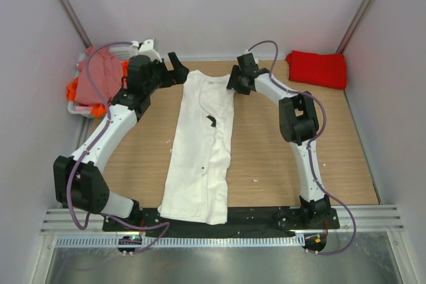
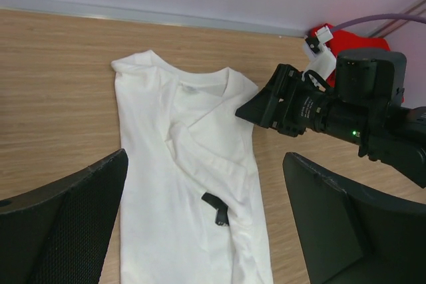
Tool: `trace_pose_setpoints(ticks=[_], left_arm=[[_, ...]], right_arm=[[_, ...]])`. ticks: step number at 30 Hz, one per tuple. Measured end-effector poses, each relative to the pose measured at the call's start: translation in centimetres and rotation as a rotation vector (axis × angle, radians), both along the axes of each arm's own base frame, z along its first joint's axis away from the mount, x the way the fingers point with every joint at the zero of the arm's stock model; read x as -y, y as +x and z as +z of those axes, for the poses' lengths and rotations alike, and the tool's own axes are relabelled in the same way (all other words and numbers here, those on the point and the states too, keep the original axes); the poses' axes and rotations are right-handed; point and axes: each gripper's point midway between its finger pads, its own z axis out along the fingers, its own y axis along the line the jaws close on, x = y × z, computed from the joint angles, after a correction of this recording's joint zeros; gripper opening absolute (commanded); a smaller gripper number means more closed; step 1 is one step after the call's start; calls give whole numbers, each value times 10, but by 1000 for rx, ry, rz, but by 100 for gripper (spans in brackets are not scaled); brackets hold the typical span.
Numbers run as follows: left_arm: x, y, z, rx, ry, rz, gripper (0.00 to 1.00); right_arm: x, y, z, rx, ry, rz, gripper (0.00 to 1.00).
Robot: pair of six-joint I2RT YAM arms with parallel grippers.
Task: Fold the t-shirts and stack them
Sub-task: Fold the tshirt
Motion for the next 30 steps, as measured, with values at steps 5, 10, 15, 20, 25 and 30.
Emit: trace_pose_setpoints(ticks=[5, 10, 15, 20, 25, 30], left_arm=[[1, 9, 8, 49, -10, 6, 100], [3, 23, -17, 9, 6, 20, 100], [5, 31, -44, -47, 20, 23, 100], [8, 38, -59, -78, 19, 22, 100], [11, 43, -65, -92, 12, 18, 100], [17, 48, -65, -98, -10, 9, 97]], right_arm=[[-4, 31, 7, 60, 55, 6, 34], [-4, 39, -5, 68, 80, -12, 8], [6, 53, -4, 79, 100, -41, 2], [19, 101, 9, 185, 120, -52, 2], [27, 128, 16, 271, 148, -34, 20], [17, 142, 19, 355, 192, 31, 72]])
